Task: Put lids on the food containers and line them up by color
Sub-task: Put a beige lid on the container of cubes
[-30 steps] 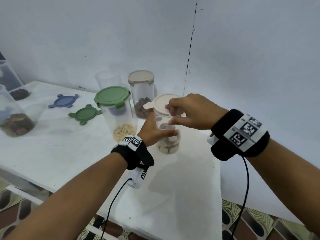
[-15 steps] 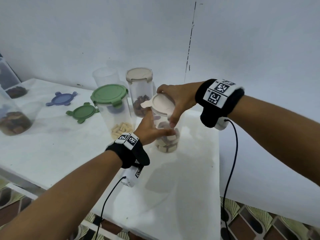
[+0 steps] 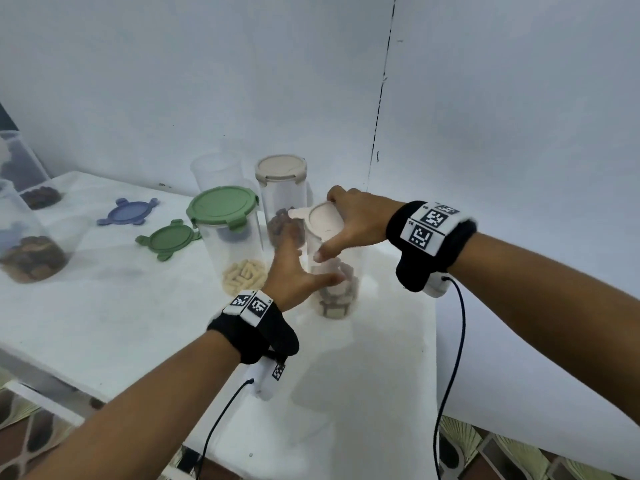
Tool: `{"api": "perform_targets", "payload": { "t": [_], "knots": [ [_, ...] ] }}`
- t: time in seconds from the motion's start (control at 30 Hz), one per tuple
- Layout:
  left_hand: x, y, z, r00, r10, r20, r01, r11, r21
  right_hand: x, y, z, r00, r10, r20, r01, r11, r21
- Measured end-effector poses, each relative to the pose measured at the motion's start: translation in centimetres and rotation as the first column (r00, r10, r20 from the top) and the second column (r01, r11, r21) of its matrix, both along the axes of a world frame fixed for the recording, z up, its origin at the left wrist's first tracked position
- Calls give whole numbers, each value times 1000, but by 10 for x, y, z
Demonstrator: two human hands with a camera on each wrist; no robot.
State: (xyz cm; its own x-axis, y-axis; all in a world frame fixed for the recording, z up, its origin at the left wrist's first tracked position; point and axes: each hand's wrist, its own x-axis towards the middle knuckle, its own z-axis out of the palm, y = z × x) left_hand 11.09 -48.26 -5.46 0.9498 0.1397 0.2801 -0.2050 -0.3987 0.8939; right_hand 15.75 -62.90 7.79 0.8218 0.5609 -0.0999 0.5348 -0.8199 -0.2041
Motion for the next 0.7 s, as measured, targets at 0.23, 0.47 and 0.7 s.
{"api": "perform_targets", "payload": {
  "t": [0.23,0.47,0.7],
  "knots": [
    [-16,-25,1,998,51,-48,-59,981,-183,-10,-8,5,987,-136,82,146,981,-125],
    [-3,-19,-1,990,-93,-107,84,993,-79,-2,-45,18,994,-106,-39,99,982,-160],
    [7,0,-1,971,-192,-143,186,981,-53,6,-36,26,985,66,-160,-83,991,-107]
  ]
}}
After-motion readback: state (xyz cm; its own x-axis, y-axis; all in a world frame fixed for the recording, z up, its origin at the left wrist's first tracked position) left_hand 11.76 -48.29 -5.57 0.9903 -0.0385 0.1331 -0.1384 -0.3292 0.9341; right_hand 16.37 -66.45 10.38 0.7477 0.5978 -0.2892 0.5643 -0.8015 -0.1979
